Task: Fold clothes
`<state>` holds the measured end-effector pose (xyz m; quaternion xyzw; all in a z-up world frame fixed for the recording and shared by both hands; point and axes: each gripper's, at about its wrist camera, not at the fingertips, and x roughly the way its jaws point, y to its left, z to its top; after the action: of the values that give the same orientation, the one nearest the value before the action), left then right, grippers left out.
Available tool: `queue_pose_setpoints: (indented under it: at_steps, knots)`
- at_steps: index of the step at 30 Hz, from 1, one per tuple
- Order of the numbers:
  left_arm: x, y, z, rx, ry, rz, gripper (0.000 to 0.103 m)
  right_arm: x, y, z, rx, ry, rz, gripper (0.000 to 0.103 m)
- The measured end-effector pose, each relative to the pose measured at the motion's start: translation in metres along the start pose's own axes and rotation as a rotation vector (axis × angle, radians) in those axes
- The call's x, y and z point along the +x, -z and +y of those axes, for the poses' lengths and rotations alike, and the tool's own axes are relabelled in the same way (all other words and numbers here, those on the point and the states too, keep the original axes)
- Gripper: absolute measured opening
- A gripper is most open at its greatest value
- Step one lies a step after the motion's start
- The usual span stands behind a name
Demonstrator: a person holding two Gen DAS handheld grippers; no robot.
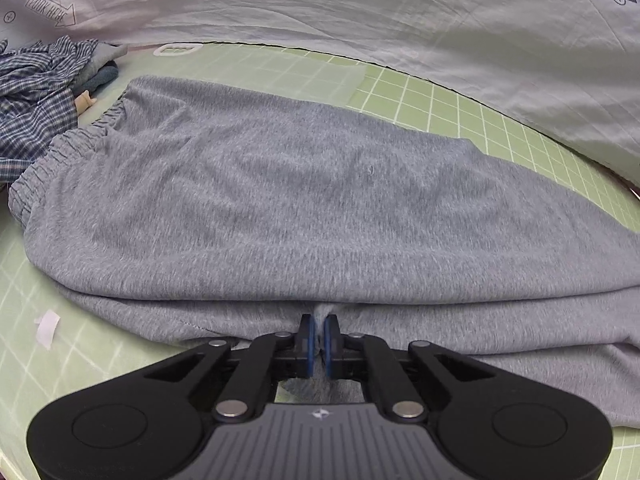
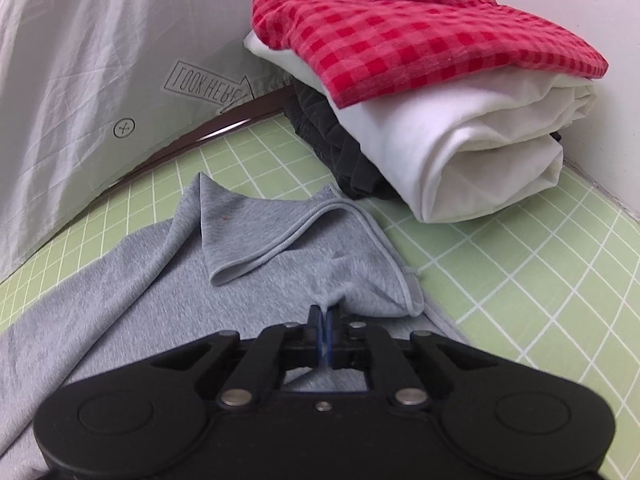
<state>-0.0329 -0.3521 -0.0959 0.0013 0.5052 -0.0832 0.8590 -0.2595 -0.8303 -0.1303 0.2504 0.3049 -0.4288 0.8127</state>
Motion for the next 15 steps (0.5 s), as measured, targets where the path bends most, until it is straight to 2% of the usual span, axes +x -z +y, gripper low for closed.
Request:
queue_pose_setpoints:
  at_steps: [8,12,15]
  knots:
    - [-0.041,-0.010,0.011,-0.020,0.033,-0.070,0.005,-0.058,-0.014,-0.021,-0.048,-0.021,-0.119,0.000]
    - [-0.046,0.000,0.023,-0.052,0.024,-0.047,0.005,-0.077,0.000,-0.040,-0.048,0.009,-0.110,0.000]
    - [-0.032,0.012,0.028,-0.068,0.008,0.012,0.005,-0.069,0.022,-0.053,-0.047,0.056,-0.048,0.000]
